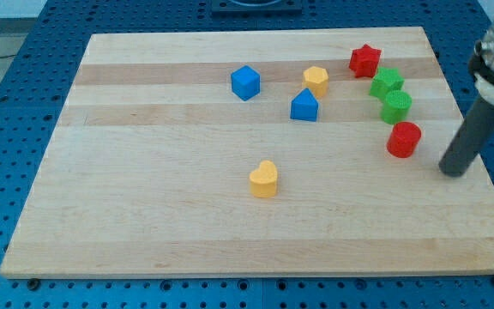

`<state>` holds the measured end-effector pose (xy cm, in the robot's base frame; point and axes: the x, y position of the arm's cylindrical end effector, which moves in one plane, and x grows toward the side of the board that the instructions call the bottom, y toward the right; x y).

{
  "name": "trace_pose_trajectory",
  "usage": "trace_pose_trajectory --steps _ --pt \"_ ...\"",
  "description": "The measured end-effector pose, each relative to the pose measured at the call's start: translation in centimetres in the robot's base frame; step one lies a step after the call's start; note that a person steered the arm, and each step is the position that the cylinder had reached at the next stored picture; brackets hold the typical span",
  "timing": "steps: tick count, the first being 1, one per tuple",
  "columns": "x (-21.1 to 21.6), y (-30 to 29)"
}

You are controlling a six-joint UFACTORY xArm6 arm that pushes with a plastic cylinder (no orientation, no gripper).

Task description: Push the red circle close to the green circle

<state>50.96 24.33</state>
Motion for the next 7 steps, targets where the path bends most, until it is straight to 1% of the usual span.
trace_pose_trajectory --steps 1,2,3,7 --pt "0.0 -3.8" --pt "-2.6 -5.3" --pt "-3.2 -5.3" --pt "-3.0 -5.3"
